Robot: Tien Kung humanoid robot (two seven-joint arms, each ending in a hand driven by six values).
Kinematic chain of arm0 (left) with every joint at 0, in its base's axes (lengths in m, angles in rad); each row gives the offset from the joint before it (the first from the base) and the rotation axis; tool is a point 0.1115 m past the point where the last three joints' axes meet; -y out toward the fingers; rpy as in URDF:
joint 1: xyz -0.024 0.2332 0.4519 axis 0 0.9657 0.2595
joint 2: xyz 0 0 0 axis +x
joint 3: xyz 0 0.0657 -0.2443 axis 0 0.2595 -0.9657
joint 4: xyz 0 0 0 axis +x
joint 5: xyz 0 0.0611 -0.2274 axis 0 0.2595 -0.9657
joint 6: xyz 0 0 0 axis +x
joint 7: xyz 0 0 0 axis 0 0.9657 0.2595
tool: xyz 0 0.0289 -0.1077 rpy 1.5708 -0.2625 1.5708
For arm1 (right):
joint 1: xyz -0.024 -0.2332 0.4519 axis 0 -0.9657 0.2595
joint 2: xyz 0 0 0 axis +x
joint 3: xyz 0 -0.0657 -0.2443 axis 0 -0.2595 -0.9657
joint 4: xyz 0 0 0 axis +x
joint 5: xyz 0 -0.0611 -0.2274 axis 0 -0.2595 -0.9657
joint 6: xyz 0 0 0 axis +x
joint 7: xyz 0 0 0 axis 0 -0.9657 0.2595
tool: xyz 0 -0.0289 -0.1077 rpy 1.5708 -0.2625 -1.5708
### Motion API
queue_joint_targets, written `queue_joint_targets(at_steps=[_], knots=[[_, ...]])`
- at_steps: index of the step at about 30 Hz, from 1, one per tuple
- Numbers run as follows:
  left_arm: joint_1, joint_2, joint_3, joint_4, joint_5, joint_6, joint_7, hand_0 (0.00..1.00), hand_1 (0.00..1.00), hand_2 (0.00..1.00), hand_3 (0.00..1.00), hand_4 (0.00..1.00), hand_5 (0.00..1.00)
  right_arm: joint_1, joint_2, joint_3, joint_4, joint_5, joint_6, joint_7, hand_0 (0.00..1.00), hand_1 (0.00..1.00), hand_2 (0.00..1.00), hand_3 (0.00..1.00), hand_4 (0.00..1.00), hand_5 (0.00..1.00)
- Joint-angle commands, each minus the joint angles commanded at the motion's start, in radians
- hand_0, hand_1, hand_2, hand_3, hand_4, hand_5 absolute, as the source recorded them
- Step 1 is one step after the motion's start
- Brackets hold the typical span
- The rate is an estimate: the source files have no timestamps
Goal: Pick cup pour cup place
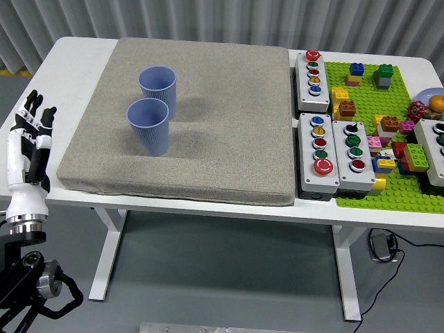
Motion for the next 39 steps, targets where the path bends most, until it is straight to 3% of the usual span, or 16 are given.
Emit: queue_joint_targets(at_steps=[1,7,8,13,14,21,27,39], knots=[[0.001,0.0,0.001,0.0,0.009,0.0,0.003,0.877,0.868,0.998,0.998,0.935,0.511,0.0,0.0,0.0,0.0,0.0,0.0,0.0,0.689,0.654,0.584,0.578,0.002,0.174],[0.008,-0.008,0.015,0.011,0.171,-0.031,0.077,0.877,0.868,0.998,0.998,0.935,0.511,0.002,0.0,-0.005,-0.001,0.0,-0.002,0.0,0.689,0.654,0.584,0.578,0.002,0.174],[0.009,-0.008,0.018,0.016,0.202,-0.044,0.094,0.934,0.921,0.998,0.998,0.96,0.41,0.002,0.0,-0.006,-0.001,0.0,-0.002,0.0,0.689,0.654,0.584,0.578,0.002,0.173],[0.011,-0.012,0.031,0.044,0.315,-0.09,0.158,0.934,0.921,0.998,0.998,0.96,0.41,0.004,0.0,-0.007,-0.001,0.0,-0.004,-0.001,0.689,0.654,0.584,0.578,0.002,0.173],[0.011,-0.013,0.033,0.05,0.329,-0.096,0.169,0.956,0.949,0.998,0.998,0.955,0.318,0.004,0.001,-0.007,-0.001,0.0,-0.005,-0.001,0.689,0.653,0.584,0.579,0.002,0.173],[-0.013,-0.025,0.059,0.117,0.376,-0.129,0.218,0.985,0.964,0.998,0.998,0.951,0.301,0.009,0.001,-0.014,-0.001,0.0,-0.008,-0.002,0.689,0.653,0.584,0.578,0.002,0.172],[-0.081,-0.048,0.075,0.208,0.33,-0.127,0.225,0.985,0.965,0.998,0.998,0.955,0.302,0.009,0.0,-0.024,-0.002,0.0,-0.011,-0.004,0.689,0.653,0.584,0.578,0.002,0.17],[-0.179,-0.062,0.113,0.269,0.263,-0.14,0.238,0.977,0.96,0.998,0.998,0.955,0.308,0.009,0.001,-0.03,-0.003,0.0,-0.015,-0.005,0.688,0.653,0.584,0.578,0.002,0.171]])
